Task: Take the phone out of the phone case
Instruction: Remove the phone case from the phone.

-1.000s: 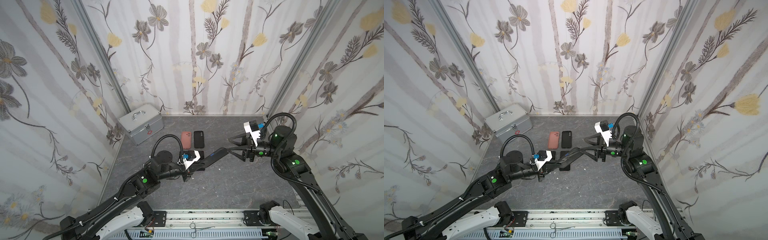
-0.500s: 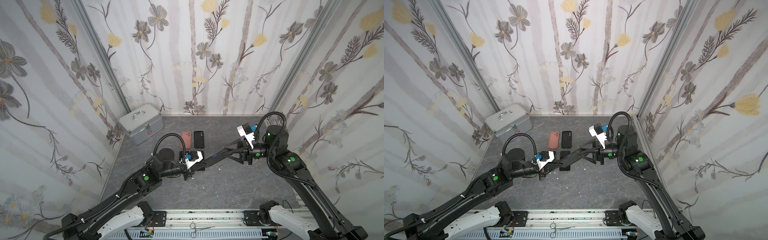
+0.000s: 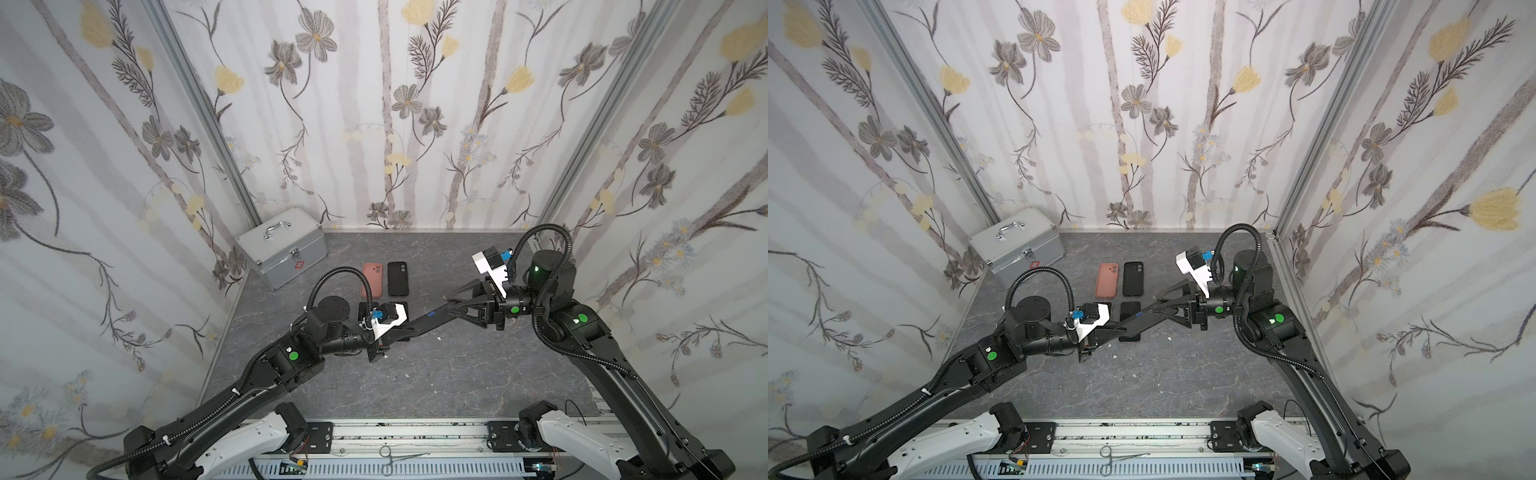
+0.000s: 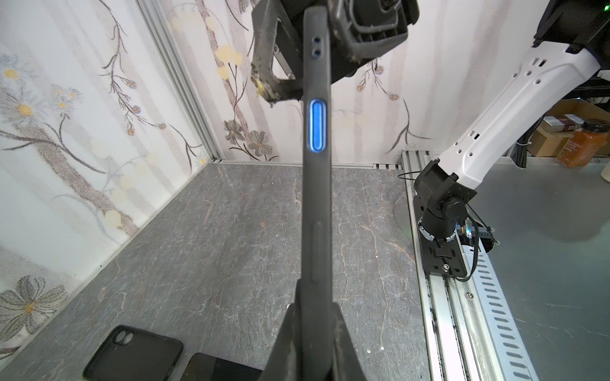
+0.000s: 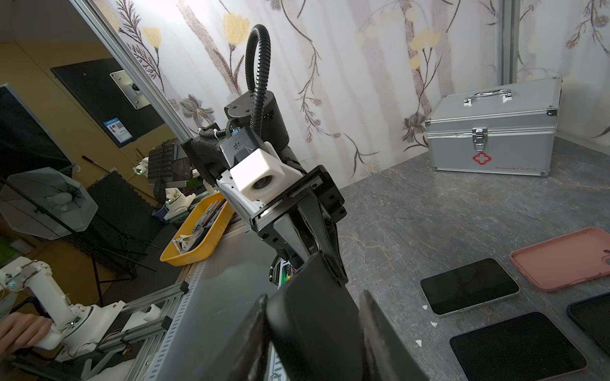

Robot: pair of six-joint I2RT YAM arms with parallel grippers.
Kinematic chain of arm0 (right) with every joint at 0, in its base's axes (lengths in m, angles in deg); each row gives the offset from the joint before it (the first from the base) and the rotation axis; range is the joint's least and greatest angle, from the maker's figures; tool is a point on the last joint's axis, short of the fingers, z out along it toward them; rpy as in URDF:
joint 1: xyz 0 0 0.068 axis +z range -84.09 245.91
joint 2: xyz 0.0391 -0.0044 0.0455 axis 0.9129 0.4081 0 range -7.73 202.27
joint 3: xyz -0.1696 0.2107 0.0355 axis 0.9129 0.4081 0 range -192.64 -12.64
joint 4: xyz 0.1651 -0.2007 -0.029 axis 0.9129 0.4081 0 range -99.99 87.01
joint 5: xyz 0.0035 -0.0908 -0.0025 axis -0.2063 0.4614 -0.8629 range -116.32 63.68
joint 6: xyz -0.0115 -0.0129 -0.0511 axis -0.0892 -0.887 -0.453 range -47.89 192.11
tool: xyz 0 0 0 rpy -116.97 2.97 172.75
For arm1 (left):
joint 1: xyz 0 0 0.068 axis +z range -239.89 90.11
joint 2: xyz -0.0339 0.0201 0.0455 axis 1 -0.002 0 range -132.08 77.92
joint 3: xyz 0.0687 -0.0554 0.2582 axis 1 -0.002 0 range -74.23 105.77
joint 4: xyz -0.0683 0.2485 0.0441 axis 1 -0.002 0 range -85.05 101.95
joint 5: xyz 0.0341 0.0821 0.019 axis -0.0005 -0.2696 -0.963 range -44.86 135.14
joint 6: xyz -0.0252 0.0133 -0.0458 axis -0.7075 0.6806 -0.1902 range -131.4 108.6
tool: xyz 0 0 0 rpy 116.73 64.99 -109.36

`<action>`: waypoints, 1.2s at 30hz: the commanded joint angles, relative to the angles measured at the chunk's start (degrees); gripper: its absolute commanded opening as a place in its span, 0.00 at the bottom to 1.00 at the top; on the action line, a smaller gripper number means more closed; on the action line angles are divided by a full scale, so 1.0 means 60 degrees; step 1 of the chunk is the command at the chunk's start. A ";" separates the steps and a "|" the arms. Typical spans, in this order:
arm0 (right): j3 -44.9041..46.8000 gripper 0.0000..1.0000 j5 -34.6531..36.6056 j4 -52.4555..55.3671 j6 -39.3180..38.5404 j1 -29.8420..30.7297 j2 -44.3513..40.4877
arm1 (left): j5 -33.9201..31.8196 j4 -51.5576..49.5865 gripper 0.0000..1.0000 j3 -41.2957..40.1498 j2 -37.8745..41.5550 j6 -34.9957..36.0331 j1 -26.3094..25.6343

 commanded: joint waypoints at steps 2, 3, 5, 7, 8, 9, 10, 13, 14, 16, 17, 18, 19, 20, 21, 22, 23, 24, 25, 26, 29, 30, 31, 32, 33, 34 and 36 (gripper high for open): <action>0.0025 0.39 -0.0370 -0.0591 0.0279 0.0063 0.0009 | 0.0053 0.0401 0.00 0.0123 -0.0015 0.0168 0.0008; 0.0006 0.38 -0.0377 -0.0591 0.0303 0.0081 0.0012 | 0.0061 0.0394 0.00 0.0133 -0.0010 0.0168 0.0017; 0.0007 0.35 -0.0408 -0.0546 0.0335 0.0115 0.0012 | 0.0075 0.0396 0.00 0.0147 -0.0010 0.0175 0.0010; 0.0015 0.34 -0.0418 -0.0421 0.0278 0.0153 0.0012 | 0.0043 0.0391 0.00 0.0163 0.0005 0.0194 0.0010; 0.0033 0.33 -0.0394 -0.0361 0.0264 0.0165 0.0012 | 0.0017 0.0400 0.00 0.0176 0.0004 0.0197 -0.0001; 0.0047 0.33 -0.0378 -0.0318 0.0260 0.0166 0.0012 | 0.0001 0.0396 0.00 0.0179 0.0004 0.0205 0.0015; 0.0078 0.32 -0.0342 -0.0288 0.0260 0.0169 0.0012 | -0.0029 0.0398 0.00 0.0196 -0.0005 0.0212 0.0010; 0.0123 0.30 -0.0188 -0.0149 0.0304 0.0220 0.0052 | -0.0153 0.0395 0.00 0.0291 -0.0005 0.0219 0.0010; 0.0137 0.28 -0.0120 -0.0077 0.0304 0.0232 0.0077 | -0.0189 0.0412 0.00 0.0337 0.0002 0.0227 0.0010; 0.0187 0.27 -0.0019 0.0035 0.0337 0.0245 0.0144 | -0.0259 0.0408 0.00 0.0419 0.0018 0.0267 0.0007; 0.0228 0.26 0.0025 0.0012 0.0432 0.0266 0.0171 | -0.0258 0.0415 0.00 0.0468 0.0017 0.0285 0.0016; 0.0274 0.25 0.0038 -0.0027 0.0524 0.0267 0.0198 | -0.0272 0.0414 0.00 0.0520 -0.0001 0.0299 0.0011; 0.0311 0.25 0.0059 -0.0076 0.0661 0.0275 0.0224 | -0.0327 0.0415 0.00 0.0561 0.0003 0.0314 0.0017; 0.0364 0.24 0.0054 -0.0190 0.0839 0.0288 0.0232 | -0.0402 0.0405 0.00 0.0595 0.0005 0.0336 0.0003; 0.0424 0.23 0.0041 -0.0343 0.1044 0.0297 0.0246 | -0.0500 0.0415 0.00 0.0614 -0.0007 0.0378 0.0010; 0.0478 0.23 0.0002 -0.0569 0.1321 0.0311 0.0232 | -0.0643 0.0414 0.00 0.0646 0.0012 0.0427 0.0011; 0.0550 0.22 -0.0042 -0.0804 0.1626 0.0325 0.0232 | -0.0789 0.0414 0.00 0.0677 0.0005 0.0494 0.0018; 0.0610 0.22 -0.0091 -0.1024 0.1890 0.0317 0.0219 | -0.0918 0.0411 0.00 0.0709 -0.0003 0.0557 0.0010; 0.0694 0.22 -0.0098 -0.1305 0.2270 0.0314 0.0207 | -0.1070 0.0411 0.00 0.0775 -0.0012 0.0651 0.0010; 0.0786 0.22 -0.0085 -0.1610 0.2676 0.0325 0.0181 | -0.1200 0.0424 0.00 0.0817 -0.0005 0.0817 0.0010; 0.1129 0.23 -0.0249 -0.2734 0.4047 0.0326 0.0160 | -0.1816 0.0422 0.00 0.0987 -0.0050 0.1271 0.0010; 0.1214 0.25 -0.0234 -0.3030 0.4377 0.0326 0.0133 | -0.2036 0.0429 0.00 0.1046 -0.0067 0.1421 0.0011; 0.1281 0.27 -0.0231 -0.3234 0.4675 0.0323 0.0129 | -0.2254 0.0429 0.00 0.1111 -0.0106 0.1578 0.0012; 0.1308 0.28 -0.0231 -0.3340 0.4879 0.0322 0.0120 | -0.2493 0.0426 0.00 0.1191 -0.0148 0.1738 0.0014; 0.1323 0.29 -0.0223 -0.3408 0.5022 0.0318 0.0122 | -0.2658 0.0430 0.00 0.1263 -0.0191 0.1850 0.0010; 0.1324 0.30 -0.0202 -0.3453 0.5152 0.0324 0.0110 | -0.2823 0.0428 0.00 0.1325 -0.0226 0.1964 0.0010; 0.1337 0.31 -0.0173 -0.3633 0.5452 0.0326 0.0074 | -0.3132 0.0430 0.00 0.1433 -0.0315 0.2149 0.0010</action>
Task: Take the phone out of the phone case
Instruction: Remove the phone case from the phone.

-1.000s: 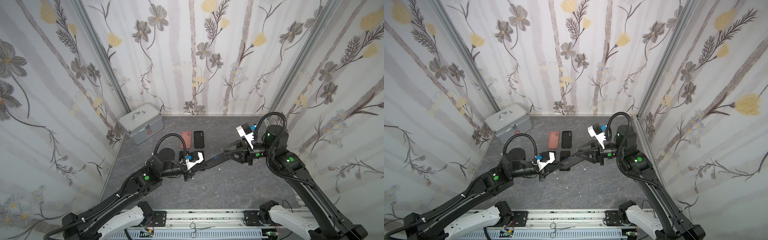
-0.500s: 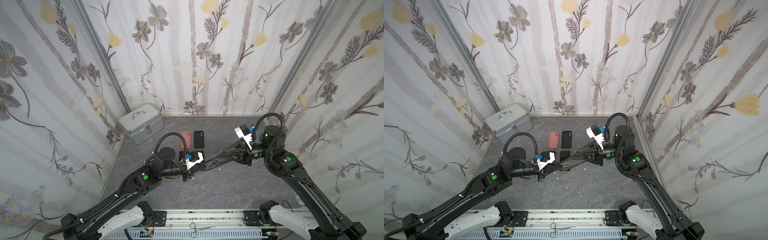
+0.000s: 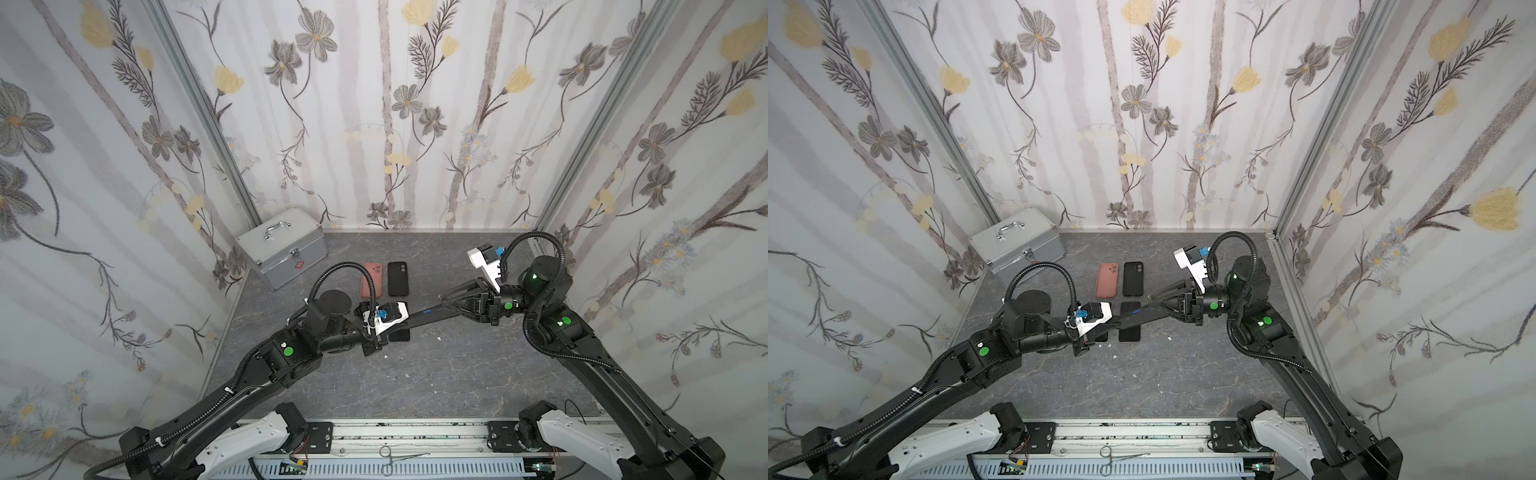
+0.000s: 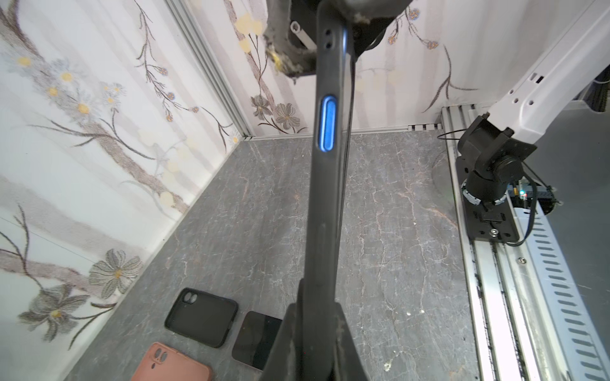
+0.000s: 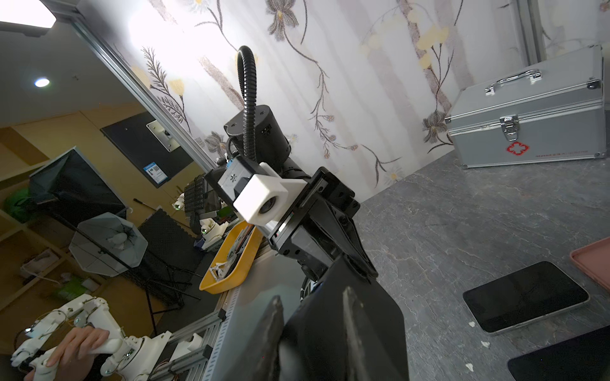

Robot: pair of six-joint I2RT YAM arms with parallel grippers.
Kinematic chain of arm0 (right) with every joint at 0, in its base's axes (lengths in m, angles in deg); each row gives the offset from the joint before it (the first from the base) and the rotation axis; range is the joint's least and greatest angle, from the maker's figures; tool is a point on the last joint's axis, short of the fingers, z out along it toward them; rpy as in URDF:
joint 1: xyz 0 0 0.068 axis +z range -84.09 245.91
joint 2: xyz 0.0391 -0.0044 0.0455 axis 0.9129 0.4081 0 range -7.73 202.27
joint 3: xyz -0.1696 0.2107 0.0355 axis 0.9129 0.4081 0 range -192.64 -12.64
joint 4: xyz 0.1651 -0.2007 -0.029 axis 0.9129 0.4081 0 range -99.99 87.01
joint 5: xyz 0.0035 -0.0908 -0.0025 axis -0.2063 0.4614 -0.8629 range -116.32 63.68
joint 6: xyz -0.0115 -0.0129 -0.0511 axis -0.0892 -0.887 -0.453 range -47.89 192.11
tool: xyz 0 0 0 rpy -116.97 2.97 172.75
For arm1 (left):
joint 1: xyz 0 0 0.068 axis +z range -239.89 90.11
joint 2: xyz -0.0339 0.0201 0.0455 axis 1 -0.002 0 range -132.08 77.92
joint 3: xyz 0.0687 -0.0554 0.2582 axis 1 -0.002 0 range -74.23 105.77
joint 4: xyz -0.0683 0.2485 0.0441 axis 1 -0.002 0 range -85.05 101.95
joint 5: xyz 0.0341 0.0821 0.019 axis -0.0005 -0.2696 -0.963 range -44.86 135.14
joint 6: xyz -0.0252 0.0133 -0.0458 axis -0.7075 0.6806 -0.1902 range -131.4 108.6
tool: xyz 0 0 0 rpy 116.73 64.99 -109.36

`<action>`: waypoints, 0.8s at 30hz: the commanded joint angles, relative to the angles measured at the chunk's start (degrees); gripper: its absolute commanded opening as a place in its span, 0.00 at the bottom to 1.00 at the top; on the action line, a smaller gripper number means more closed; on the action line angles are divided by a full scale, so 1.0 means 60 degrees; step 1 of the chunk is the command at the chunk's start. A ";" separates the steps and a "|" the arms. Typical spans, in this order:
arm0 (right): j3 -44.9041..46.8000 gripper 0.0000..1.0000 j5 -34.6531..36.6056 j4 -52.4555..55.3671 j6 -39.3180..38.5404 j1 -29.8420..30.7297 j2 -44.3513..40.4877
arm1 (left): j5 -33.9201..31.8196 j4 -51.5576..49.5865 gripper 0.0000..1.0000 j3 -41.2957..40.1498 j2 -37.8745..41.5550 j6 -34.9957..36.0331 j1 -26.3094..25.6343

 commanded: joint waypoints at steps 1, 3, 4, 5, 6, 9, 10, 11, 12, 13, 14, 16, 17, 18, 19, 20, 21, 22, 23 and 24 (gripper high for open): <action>0.0085 0.31 -0.0110 -0.0059 0.1602 0.0061 0.0009 | -0.1697 0.2156 0.00 0.0347 -0.0115 0.0548 0.0009; 0.0114 0.31 -0.0073 -0.0160 0.1744 0.0055 -0.0017 | -0.1865 0.2156 0.00 0.0408 -0.0176 0.0655 0.0020; 0.0142 0.31 -0.0045 -0.0142 0.1776 0.0064 -0.0031 | -0.1914 0.2171 0.00 0.0436 -0.0201 0.0691 0.0015; 0.0183 0.31 -0.0029 -0.0146 0.1813 0.0064 -0.0031 | -0.1944 0.2165 0.00 0.0455 -0.0219 0.0705 0.0010; 0.0213 0.31 -0.0012 -0.0150 0.1836 0.0059 -0.0031 | -0.1962 0.2166 0.00 0.0463 -0.0234 0.0708 0.0010; 0.0305 0.29 0.0053 -0.0211 0.1952 0.0060 -0.0047 | -0.1991 0.2162 0.00 0.0469 -0.0222 0.0701 0.0021; 0.0305 0.29 0.0103 -0.0219 0.1968 0.0065 -0.0057 | -0.1977 0.2177 0.00 0.0461 -0.0206 0.0683 0.0017; 0.0283 0.29 0.0170 -0.0218 0.1983 0.0063 -0.0061 | -0.1948 0.2181 0.00 0.0425 -0.0185 0.0660 0.0012; 0.0242 0.29 0.0256 -0.0220 0.2000 0.0065 -0.0075 | -0.1913 0.2178 0.00 0.0390 -0.0151 0.0642 0.0014; 0.0180 0.29 0.0376 -0.0245 0.1999 0.0052 -0.0097 | -0.1855 0.2185 0.00 0.0325 -0.0120 0.0595 0.0024; 0.0085 0.31 0.0593 -0.0250 0.1990 0.0024 -0.0126 | -0.1795 0.2178 0.00 0.0239 -0.0069 0.0530 0.0006; -0.0132 0.32 0.1256 -0.0250 0.1898 -0.0109 -0.0196 | -0.1736 0.2198 0.00 0.0060 0.0021 0.0414 0.0009; -0.0212 0.34 0.1802 -0.0250 0.1854 -0.0200 -0.0280 | -0.1743 0.2200 0.00 -0.0039 0.0082 0.0361 0.0019; -0.0257 0.38 0.2293 -0.0300 0.1833 -0.0273 -0.0365 | -0.1741 0.2208 0.00 -0.0127 0.0134 0.0301 0.0012; -0.0280 0.41 0.2904 -0.0401 0.1798 -0.0375 -0.0478 | -0.1757 0.2215 0.00 -0.0200 0.0199 0.0207 0.0009; -0.0259 0.46 0.3528 -0.0563 0.1779 -0.0488 -0.0641 | -0.1743 0.2228 0.00 -0.0264 0.0247 0.0108 0.0009; -0.0213 0.50 0.4019 -0.0696 0.1759 -0.0596 -0.0798 | -0.1707 0.2242 0.00 -0.0339 0.0312 0.0013 0.0012; -0.0169 0.53 0.4567 -0.0834 0.1705 -0.0722 -0.0969 | -0.1672 0.2270 0.00 -0.0416 0.0373 -0.0119 0.0019; -0.0104 0.55 0.5065 -0.0943 0.1590 -0.0856 -0.1177 | -0.1632 0.2300 0.00 -0.0482 0.0412 -0.0282 0.0018; -0.0026 0.58 0.5465 -0.1055 0.1446 -0.0909 -0.1373 | -0.1591 0.2337 0.00 -0.0546 0.0459 -0.0443 0.0018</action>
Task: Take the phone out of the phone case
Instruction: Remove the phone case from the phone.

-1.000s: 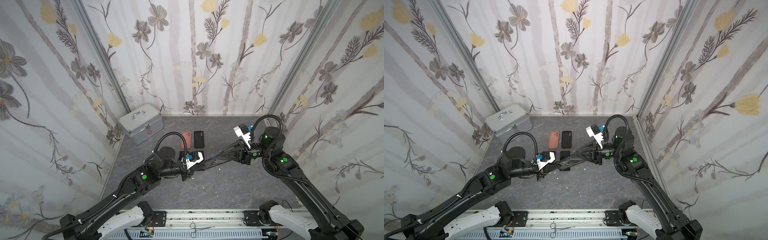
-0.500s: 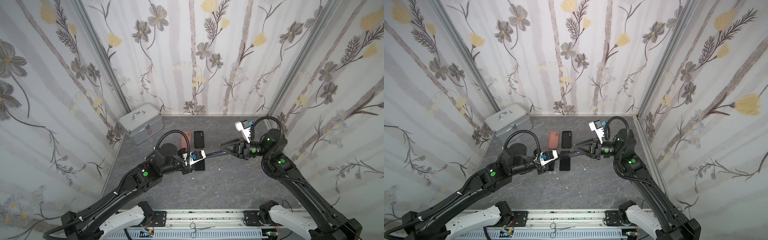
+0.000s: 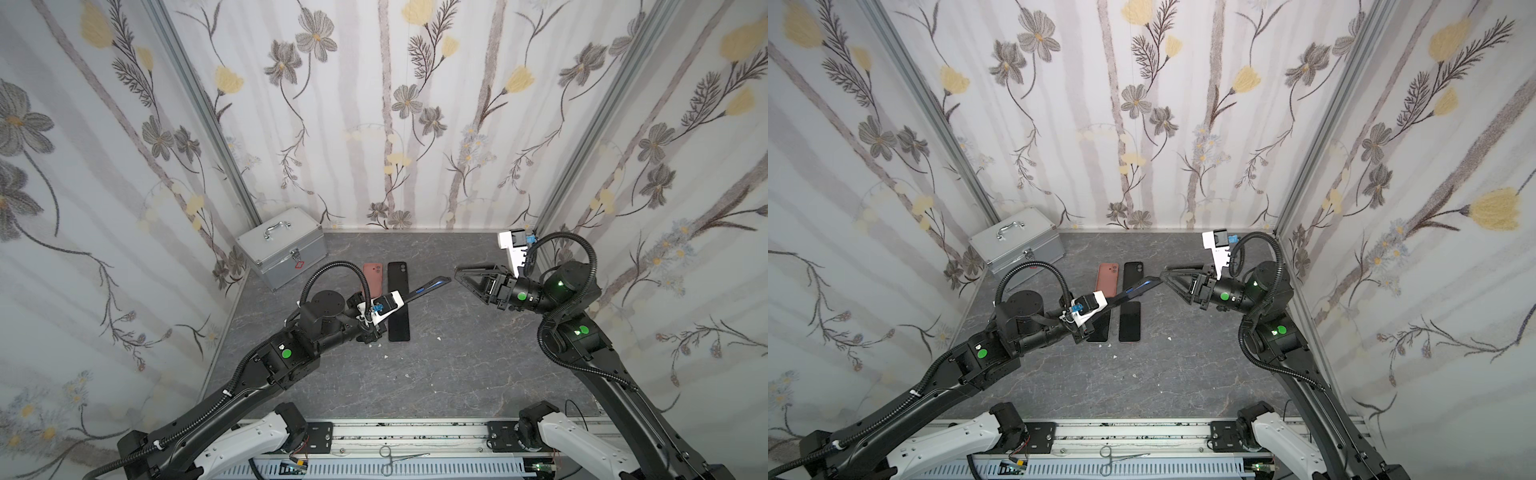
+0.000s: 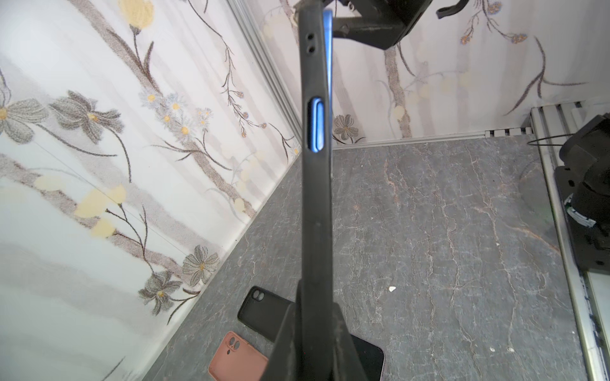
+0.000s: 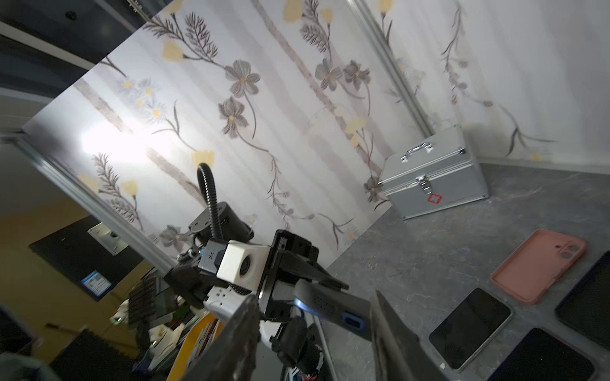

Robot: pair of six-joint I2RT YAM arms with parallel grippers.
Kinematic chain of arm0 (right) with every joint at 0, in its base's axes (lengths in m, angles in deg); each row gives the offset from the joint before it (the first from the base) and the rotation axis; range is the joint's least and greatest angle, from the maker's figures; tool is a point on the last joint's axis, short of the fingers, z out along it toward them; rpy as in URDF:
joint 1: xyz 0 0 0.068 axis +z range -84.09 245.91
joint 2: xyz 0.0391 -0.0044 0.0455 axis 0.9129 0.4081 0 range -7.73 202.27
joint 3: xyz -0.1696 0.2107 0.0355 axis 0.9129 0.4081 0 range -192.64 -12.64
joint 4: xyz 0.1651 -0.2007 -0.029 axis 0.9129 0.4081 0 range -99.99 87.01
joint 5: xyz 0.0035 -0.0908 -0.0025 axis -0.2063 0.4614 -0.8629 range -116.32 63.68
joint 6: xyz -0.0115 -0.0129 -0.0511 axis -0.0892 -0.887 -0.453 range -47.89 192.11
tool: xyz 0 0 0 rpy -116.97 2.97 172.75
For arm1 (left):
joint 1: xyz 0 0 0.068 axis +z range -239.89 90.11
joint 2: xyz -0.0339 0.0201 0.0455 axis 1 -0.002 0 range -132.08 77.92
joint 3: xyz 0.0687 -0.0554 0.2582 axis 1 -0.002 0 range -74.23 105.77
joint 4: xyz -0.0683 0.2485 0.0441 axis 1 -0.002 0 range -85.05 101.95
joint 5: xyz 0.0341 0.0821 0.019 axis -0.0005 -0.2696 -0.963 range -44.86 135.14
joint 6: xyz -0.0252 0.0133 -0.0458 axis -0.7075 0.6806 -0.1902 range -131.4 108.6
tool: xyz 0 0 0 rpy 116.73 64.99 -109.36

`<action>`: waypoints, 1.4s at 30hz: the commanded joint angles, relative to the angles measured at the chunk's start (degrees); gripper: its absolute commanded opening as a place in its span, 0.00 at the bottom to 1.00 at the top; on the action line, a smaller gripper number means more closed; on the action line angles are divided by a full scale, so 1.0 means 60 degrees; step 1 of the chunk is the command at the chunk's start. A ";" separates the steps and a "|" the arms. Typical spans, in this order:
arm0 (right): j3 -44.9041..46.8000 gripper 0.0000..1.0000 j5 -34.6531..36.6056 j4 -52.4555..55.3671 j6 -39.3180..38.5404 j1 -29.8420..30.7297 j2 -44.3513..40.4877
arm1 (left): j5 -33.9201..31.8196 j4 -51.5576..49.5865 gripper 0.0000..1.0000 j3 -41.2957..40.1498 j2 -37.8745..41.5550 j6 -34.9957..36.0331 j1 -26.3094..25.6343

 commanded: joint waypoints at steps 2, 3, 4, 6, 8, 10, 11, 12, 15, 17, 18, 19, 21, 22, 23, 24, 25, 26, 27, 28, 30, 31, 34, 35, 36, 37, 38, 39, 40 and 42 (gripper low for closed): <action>0.0352 0.64 0.2643 -0.0798 -0.0752 -0.0188 -0.0724 | 0.0194 0.1256 0.00 -0.0274 0.0170 -0.1117 -0.0007; 0.0440 0.66 0.2839 -0.0824 -0.1021 -0.0185 -0.0892 | 0.0284 0.1350 0.00 -0.0338 0.0202 -0.1442 -0.0007; 0.0520 0.68 0.3004 -0.0803 -0.1376 -0.0184 -0.1053 | 0.0398 0.1522 0.00 -0.0426 0.0221 -0.1820 -0.0007; 0.0712 0.75 0.3251 -0.0643 -0.1985 -0.0177 -0.1369 | 0.0523 0.1930 0.00 -0.0608 0.0240 -0.2671 -0.0016; 0.1000 0.85 0.3355 -0.0626 -0.2556 -0.0203 -0.1691 | 0.0615 0.2521 0.00 -0.0913 0.0269 -0.3531 -0.0008; 0.1286 0.92 0.3233 -0.0865 -0.2938 -0.0207 -0.1965 | 0.0572 0.3357 0.00 -0.1352 0.0384 -0.4398 0.0013; 0.1432 0.94 0.3125 -0.0938 -0.3072 -0.0204 -0.2070 | 0.0708 0.3872 0.00 -0.1645 0.0455 -0.4788 0.0052; 0.1476 0.96 0.3026 -0.0915 -0.3208 -0.0204 -0.2111 | 0.0851 0.4258 0.00 -0.1842 0.0502 -0.5190 0.0110; 0.1463 0.97 0.2454 -0.0407 -0.3604 -0.0212 -0.2077 | 0.1624 0.4796 0.00 -0.2045 0.0438 -0.5927 0.0309; 0.1476 0.98 0.2035 -0.0105 -0.3786 -0.0213 -0.2006 | 0.2005 0.5161 0.00 -0.2145 0.0468 -0.6273 0.0358; 0.1496 0.98 0.1883 -0.0010 -0.3891 -0.0205 -0.1972 | 0.2134 0.5336 0.00 -0.2188 0.0496 -0.6436 0.0401; 0.1572 0.97 0.1616 -0.0038 -0.3991 -0.0211 -0.1929 | 0.2263 0.5529 0.00 -0.2237 0.0521 -0.6591 0.0438; 0.1708 0.93 0.0973 -0.0161 -0.4211 -0.0201 -0.1840 | 0.2580 0.5797 0.00 -0.2257 0.0554 -0.6919 0.0579; 0.1757 0.90 0.0656 -0.0221 -0.4282 -0.0190 -0.1750 | 0.2867 0.5927 0.00 -0.2259 0.0550 -0.7082 0.0670; 0.1759 0.88 0.0416 -0.0170 -0.4345 -0.0176 -0.1612 | 0.3136 0.6045 0.00 -0.2228 0.0515 -0.7272 0.0747; 0.1719 0.85 0.0126 -0.0102 -0.4423 -0.0163 -0.1443 | 0.3402 0.6151 0.00 -0.2195 0.0475 -0.7421 0.0824; 0.1677 0.84 -0.0142 -0.0062 -0.4490 -0.0136 -0.1298 | 0.3629 0.6231 0.00 -0.2183 0.0425 -0.7547 0.0889; 0.1616 0.82 -0.0384 0.0035 -0.4577 -0.0086 -0.1104 | 0.3882 0.6328 0.00 -0.2161 0.0375 -0.7672 0.0927; 0.1523 0.80 -0.0591 0.0174 -0.4721 0.0020 -0.0946 | 0.4079 0.6411 0.00 -0.2146 0.0328 -0.7783 0.0985; 0.1456 0.79 -0.0756 0.0263 -0.4848 0.0119 -0.0817 | 0.4222 0.6466 0.00 -0.2118 0.0302 -0.7864 0.1009; 0.1342 0.78 -0.0898 0.0512 -0.5175 0.0426 -0.0568 | 0.4381 0.6638 0.00 -0.2139 0.0253 -0.8022 0.1056; 0.1333 0.77 -0.0922 0.0552 -0.5267 0.0539 -0.0487 | 0.4428 0.6708 0.00 -0.2139 0.0240 -0.8075 0.1059; 0.1319 0.74 -0.0930 0.0532 -0.5353 0.0883 -0.0233 | 0.4587 0.6947 0.00 -0.2143 0.0185 -0.8222 0.1075; 0.1318 0.72 -0.0918 0.0511 -0.5375 0.1014 -0.0169 | 0.4573 0.7034 0.00 -0.2147 0.0181 -0.8263 0.1079; 0.1326 0.70 -0.0854 0.0474 -0.5395 0.1175 -0.0101 | 0.4561 0.7091 0.00 -0.2157 0.0181 -0.8289 0.1079; 0.1346 0.70 -0.0789 0.0400 -0.5404 0.1300 -0.0065 | 0.4556 0.7123 0.00 -0.2161 0.0181 -0.8304 0.1074; 0.1372 0.69 -0.0712 0.0336 -0.5403 0.1474 -0.0043 | 0.4535 0.7175 0.00 -0.2162 0.0166 -0.8333 0.1077; 0.1391 0.67 -0.0600 0.0273 -0.5412 0.1597 -0.0008 | 0.4533 0.7245 0.00 -0.2163 0.0166 -0.8361 0.1076; 0.1436 0.65 -0.0503 0.0176 -0.5365 0.1699 -0.0002 | 0.4554 0.7293 0.00 -0.2161 0.0145 -0.8394 0.1076; 0.1498 0.59 -0.0481 -0.0087 -0.5219 0.1834 0.0044 | 0.4620 0.7398 0.00 -0.2176 0.0100 -0.8457 0.1076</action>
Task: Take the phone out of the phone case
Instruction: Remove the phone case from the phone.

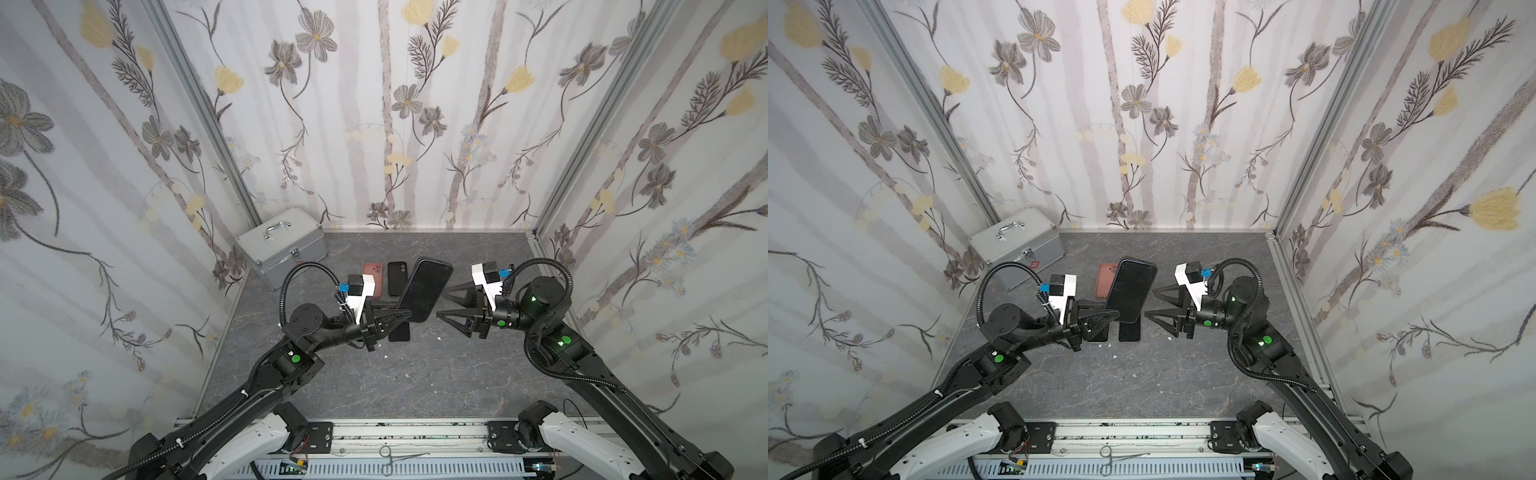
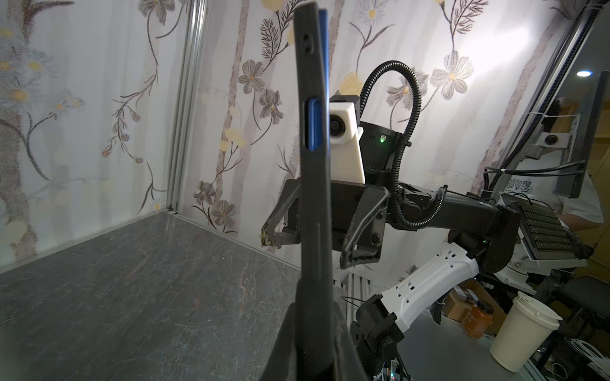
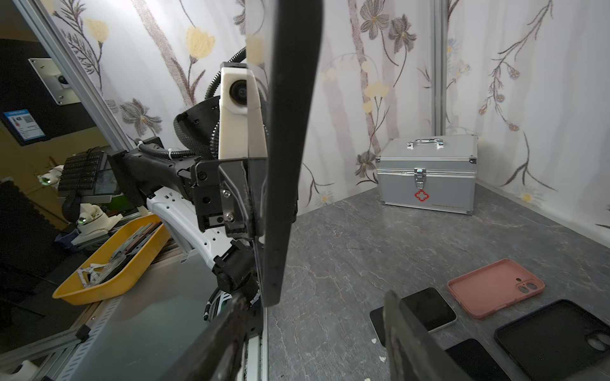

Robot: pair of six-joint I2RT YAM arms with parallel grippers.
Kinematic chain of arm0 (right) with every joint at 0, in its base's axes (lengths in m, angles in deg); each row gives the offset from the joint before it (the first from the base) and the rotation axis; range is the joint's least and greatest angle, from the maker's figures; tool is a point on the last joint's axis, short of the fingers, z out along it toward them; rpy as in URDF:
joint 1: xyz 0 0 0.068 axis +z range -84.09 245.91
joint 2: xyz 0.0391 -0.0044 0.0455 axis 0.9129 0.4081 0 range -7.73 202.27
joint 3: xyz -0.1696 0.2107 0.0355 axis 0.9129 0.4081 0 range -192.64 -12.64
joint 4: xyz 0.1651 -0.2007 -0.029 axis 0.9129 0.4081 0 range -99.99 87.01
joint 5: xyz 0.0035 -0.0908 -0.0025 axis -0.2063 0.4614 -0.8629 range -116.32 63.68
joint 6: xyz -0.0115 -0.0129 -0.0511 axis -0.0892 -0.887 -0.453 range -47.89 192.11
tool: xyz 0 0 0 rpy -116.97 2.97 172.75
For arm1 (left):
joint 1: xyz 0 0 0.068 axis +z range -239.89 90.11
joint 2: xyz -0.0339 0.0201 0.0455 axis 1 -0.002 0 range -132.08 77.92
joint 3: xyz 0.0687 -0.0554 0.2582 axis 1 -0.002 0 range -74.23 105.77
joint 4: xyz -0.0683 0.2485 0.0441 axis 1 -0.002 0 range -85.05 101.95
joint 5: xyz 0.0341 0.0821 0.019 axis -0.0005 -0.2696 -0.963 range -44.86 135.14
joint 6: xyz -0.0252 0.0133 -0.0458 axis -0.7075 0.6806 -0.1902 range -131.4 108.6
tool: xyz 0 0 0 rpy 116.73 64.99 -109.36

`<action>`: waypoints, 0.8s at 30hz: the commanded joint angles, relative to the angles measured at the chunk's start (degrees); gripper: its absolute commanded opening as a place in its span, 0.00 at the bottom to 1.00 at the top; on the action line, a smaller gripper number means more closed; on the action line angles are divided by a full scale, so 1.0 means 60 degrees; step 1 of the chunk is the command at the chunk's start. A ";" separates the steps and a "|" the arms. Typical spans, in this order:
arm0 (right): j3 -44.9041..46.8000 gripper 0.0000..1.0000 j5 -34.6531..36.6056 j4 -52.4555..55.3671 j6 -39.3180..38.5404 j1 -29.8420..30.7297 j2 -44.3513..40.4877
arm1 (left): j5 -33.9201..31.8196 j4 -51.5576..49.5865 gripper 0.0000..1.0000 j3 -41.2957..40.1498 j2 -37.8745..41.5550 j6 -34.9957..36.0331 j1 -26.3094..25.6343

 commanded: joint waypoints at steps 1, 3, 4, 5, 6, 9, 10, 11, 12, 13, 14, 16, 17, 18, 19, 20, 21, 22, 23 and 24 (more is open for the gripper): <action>0.0065 0.57 0.0140 -0.0640 0.0047 0.0183 0.0102 | 0.0141 0.1064 0.00 0.0046 -0.0036 -0.0249 0.0015; 0.0052 0.52 0.0024 -0.0909 0.0184 0.0333 0.0207 | 0.0146 0.1127 0.00 -0.0001 -0.0028 -0.0265 0.0012; 0.0014 0.51 -0.0040 -0.0964 0.0220 0.0408 0.0262 | 0.0151 0.1151 0.00 -0.0028 -0.0022 -0.0279 0.0012; -0.0013 0.50 -0.0158 -0.1051 0.0256 0.0486 0.0331 | 0.0144 0.1160 0.00 -0.0034 -0.0028 -0.0280 0.0011; -0.0025 0.50 -0.0256 -0.1153 0.0308 0.0571 0.0382 | 0.0130 0.1176 0.00 -0.0069 -0.0019 -0.0294 0.0008; -0.0083 0.48 -0.0400 -0.1265 0.0330 0.0760 0.0547 | 0.0094 0.1261 0.00 -0.0095 -0.0005 -0.0320 0.0008; -0.0091 0.47 -0.0431 -0.1280 0.0332 0.0817 0.0590 | 0.0108 0.1277 0.00 -0.0096 -0.0005 -0.0323 0.0012; -0.0105 0.46 -0.0454 -0.1309 0.0343 0.0860 0.0628 | 0.0118 0.1297 0.00 -0.0104 -0.0005 -0.0324 0.0012; -0.0116 0.44 -0.0478 -0.1376 0.0386 0.0909 0.0655 | 0.0136 0.1314 0.00 -0.0104 -0.0016 -0.0324 0.0012; -0.0135 0.43 -0.0503 -0.1431 0.0430 0.0925 0.0673 | 0.0145 0.1318 0.00 -0.0098 -0.0020 -0.0324 0.0004; -0.0140 0.41 -0.0513 -0.1473 0.0460 0.0969 0.0695 | 0.0150 0.1328 0.00 -0.0107 -0.0027 -0.0324 0.0005; -0.0146 0.40 -0.0522 -0.1560 0.0508 0.1024 0.0713 | 0.0119 0.1343 0.00 -0.0130 -0.0020 -0.0324 0.0012; -0.0142 0.39 -0.0538 -0.1553 0.0519 0.1039 0.0732 | 0.0122 0.1350 0.00 -0.0150 -0.0021 -0.0324 0.0012; -0.0150 0.38 -0.0560 -0.1553 0.0523 0.1043 0.0759 | 0.0129 0.1360 0.00 -0.0145 -0.0020 -0.0327 0.0019; -0.0157 0.37 -0.0571 -0.1525 0.0523 0.1043 0.0783 | 0.0165 0.1379 0.00 -0.0138 -0.0033 -0.0324 0.0014; -0.0173 0.36 -0.0604 -0.1536 0.0524 0.1065 0.0790 | 0.0241 0.1389 0.00 -0.0147 -0.0051 -0.0324 0.0011; -0.0172 0.35 -0.0595 -0.1532 0.0537 0.1069 0.0818 | 0.0306 0.1409 0.00 -0.0142 -0.0076 -0.0324 0.0019; -0.0186 0.35 -0.0619 -0.1529 0.0538 0.1076 0.0840 | 0.0345 0.1409 0.00 -0.0129 -0.0088 -0.0331 0.0012; -0.0200 0.34 -0.0621 -0.1539 0.0545 0.1086 0.0848 | 0.0381 0.1428 0.00 -0.0143 -0.0078 -0.0337 0.0004; -0.0234 0.34 -0.0621 -0.1532 0.0551 0.1100 0.0871 | 0.0433 0.1437 0.00 -0.0152 -0.0093 -0.0338 0.0012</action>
